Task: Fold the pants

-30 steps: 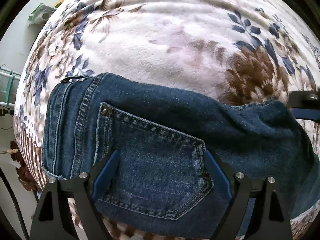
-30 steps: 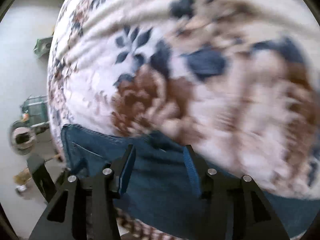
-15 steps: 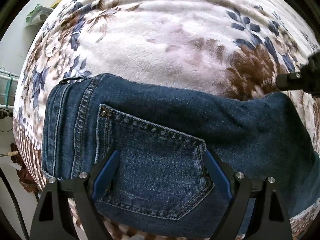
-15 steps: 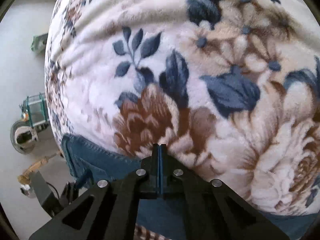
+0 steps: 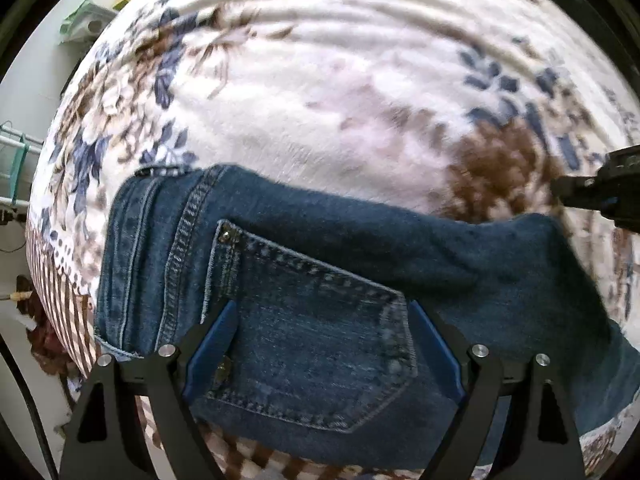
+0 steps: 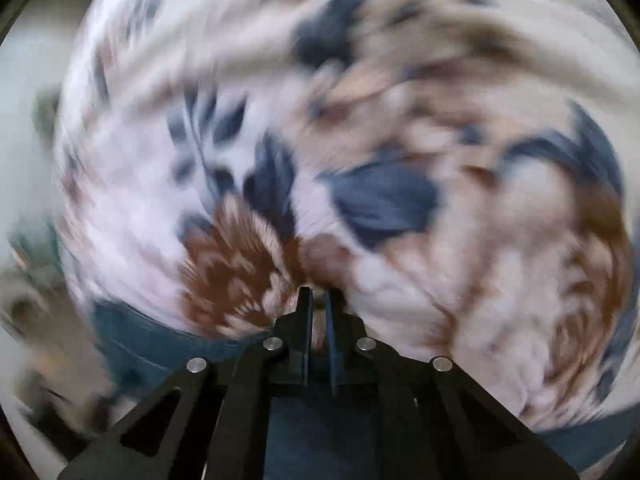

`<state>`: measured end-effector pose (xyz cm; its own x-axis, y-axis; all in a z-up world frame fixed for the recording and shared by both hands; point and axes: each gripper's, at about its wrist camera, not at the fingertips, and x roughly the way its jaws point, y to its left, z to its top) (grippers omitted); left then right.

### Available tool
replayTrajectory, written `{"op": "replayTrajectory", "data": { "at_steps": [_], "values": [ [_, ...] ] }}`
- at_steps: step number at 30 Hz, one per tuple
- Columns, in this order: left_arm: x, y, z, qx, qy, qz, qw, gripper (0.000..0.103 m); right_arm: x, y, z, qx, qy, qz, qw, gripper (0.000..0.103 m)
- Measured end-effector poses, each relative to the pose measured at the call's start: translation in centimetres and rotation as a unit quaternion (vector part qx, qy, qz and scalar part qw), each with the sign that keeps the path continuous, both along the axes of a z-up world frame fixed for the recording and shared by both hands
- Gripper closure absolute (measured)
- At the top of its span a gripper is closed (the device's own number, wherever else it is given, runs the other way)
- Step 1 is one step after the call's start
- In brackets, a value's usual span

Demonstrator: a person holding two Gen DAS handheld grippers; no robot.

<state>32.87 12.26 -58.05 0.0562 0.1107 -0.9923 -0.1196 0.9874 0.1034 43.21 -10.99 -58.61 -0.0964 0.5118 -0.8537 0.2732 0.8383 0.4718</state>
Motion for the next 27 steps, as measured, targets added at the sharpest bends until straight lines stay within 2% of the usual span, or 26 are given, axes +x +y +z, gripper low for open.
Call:
{"op": "replayTrajectory", "data": {
  "at_steps": [1,2,4,6,8,10,14,18,21,23,25,27],
  "values": [
    [-0.1,-0.4,0.6,-0.006,-0.005,-0.007,0.9999,0.016,-1.3,-2.0,1.3,0.019,-0.011,-0.031,0.999,0.080],
    [0.0,-0.9,1.2,-0.011,-0.008,-0.014,0.9998,0.016,-3.1,-4.4,2.7,0.019,-0.028,-0.060,0.998,0.053],
    [-0.2,-2.3,2.1,-0.016,-0.011,-0.031,0.9993,0.016,-7.1,-9.2,5.2,-0.002,-0.075,-0.117,0.990,0.022],
    [-0.5,-4.4,2.8,-0.025,-0.015,-0.049,0.9984,0.016,-11.9,-14.1,6.9,-0.029,-0.101,-0.165,0.981,0.020],
    [-0.8,-7.0,3.4,-0.032,-0.018,-0.068,0.9970,0.016,-16.0,-18.1,7.5,-0.048,-0.090,-0.190,0.977,0.020],
    [-1.3,-9.8,3.8,-0.040,-0.018,-0.085,0.9954,0.016,-21.4,-22.7,8.1,-0.080,-0.083,-0.232,0.966,0.020],
    [-3.1,-17.3,4.4,-0.053,-0.020,-0.135,0.9893,0.016,-32.1,-32.8,8.5,-0.123,-0.055,-0.336,0.932,0.020],
    [-5.0,-25.1,4.3,-0.060,-0.013,-0.186,0.9807,0.016,-41.0,-41.6,6.1,-0.116,-0.041,-0.456,0.881,0.020],
    [-6.7,-30.9,3.9,-0.070,-0.005,-0.219,0.9732,0.016,-44.7,-45.8,4.1,-0.093,-0.058,-0.512,0.852,0.020],
    [-7.8,-34.8,3.3,-0.077,0.005,-0.239,0.9679,0.016,-46.1,-47.9,2.6,-0.071,-0.071,-0.537,0.838,0.020],
    [-8.9,-38.7,2.3,-0.085,0.017,-0.257,0.9624,0.016,-46.6,-49.2,1.1,-0.060,-0.077,-0.550,0.829,0.023],
    [-9.7,-41.8,1.4,-0.086,0.020,-0.277,0.9568,0.016,-46.6,-50.8,-0.5,-0.053,-0.092,-0.552,0.827,0.026]
  ]
}}
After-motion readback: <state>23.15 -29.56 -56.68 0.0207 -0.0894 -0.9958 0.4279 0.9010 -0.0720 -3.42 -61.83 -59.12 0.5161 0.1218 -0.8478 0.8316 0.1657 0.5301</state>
